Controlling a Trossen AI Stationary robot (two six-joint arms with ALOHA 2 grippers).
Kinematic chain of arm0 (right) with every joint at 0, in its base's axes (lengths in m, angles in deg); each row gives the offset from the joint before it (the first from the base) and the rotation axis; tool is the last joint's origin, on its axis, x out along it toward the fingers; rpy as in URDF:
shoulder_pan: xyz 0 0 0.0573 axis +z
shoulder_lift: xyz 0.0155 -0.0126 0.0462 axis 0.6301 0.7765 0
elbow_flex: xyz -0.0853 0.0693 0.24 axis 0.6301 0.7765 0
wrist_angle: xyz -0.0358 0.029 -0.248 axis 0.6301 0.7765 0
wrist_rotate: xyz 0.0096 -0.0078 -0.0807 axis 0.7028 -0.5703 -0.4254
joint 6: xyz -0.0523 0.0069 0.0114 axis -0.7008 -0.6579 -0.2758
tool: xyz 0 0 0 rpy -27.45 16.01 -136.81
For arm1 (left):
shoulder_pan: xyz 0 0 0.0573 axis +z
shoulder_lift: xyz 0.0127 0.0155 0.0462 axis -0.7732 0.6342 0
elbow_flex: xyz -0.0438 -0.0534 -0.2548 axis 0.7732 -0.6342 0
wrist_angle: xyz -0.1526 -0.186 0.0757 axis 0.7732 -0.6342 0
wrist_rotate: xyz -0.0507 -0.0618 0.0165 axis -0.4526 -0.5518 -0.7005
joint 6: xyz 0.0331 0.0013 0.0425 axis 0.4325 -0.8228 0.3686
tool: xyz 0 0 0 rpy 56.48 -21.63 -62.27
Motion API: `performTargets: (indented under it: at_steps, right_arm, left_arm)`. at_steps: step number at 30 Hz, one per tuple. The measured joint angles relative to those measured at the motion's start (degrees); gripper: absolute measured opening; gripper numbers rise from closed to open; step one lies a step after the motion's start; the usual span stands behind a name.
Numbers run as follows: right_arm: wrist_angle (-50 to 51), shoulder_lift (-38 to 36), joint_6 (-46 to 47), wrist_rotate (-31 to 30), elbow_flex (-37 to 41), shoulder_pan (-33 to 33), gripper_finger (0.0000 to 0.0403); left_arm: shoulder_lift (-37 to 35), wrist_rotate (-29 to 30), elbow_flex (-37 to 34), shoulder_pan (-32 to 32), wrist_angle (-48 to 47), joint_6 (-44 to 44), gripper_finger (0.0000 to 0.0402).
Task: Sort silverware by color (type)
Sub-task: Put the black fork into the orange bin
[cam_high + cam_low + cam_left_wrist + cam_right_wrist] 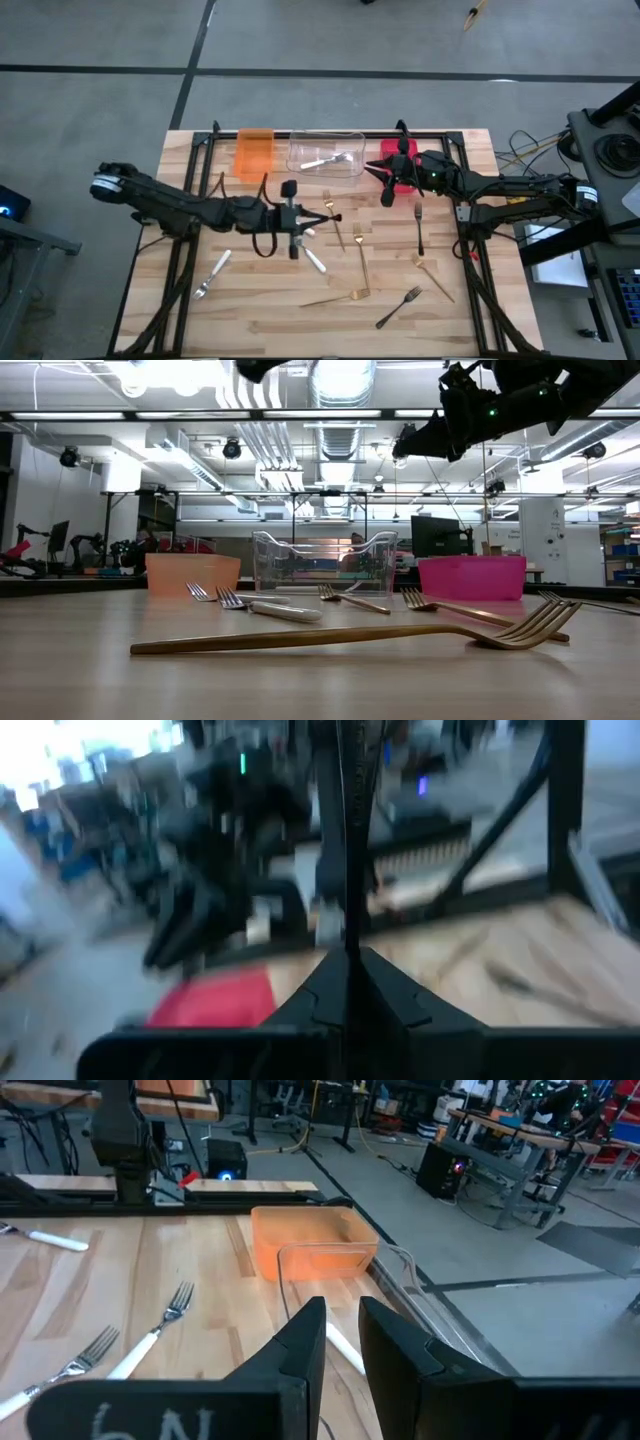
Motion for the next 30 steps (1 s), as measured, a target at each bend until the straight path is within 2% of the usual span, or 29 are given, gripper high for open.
performTargets:
  at_steps: [3, 7, 11, 18, 25, 28, 30]
  right_arm:
    - [-0.06, 0.82, 0.00, 1.74, 0.00, 0.00, 0.0057]
    - [-4.00, 3.43, -0.74, 10.69, 0.02, 0.01, 0.0057]
    - [-11.99, 7.27, 0.10, 18.75, -0.01, 0.15, 0.0057]
    - [-20.26, 11.17, 4.42, 26.95, -0.24, 0.15, 0.0062]
    - [-22.00, 10.73, 6.29, 32.43, -0.26, 0.25, 0.0122]
    - [-24.32, 10.91, 6.24, 29.82, -0.26, 0.57, 0.0147]
    - [-25.61, 11.48, 6.66, 24.13, -0.28, 0.59, 0.0155]
  left_arm:
    - [3.44, -3.59, -0.28, 1.40, 7.50, 0.45, 0.0000]
    - [7.36, -7.54, -0.25, 2.10, 12.60, 0.43, 0.0000]
    - [9.15, -7.96, -0.13, 2.30, 14.11, 0.40, 0.0000]
    - [8.74, -3.62, -0.13, 2.89, 10.28, 0.62, 0.0000]
    - [8.22, 4.40, -0.13, 3.63, 4.98, 0.61, 0.0000]
    - [8.29, 10.69, -0.12, 3.86, 5.25, 0.56, 0.0000]
    - [8.41, 15.75, 0.02, 4.08, 5.35, 0.53, 0.0000]
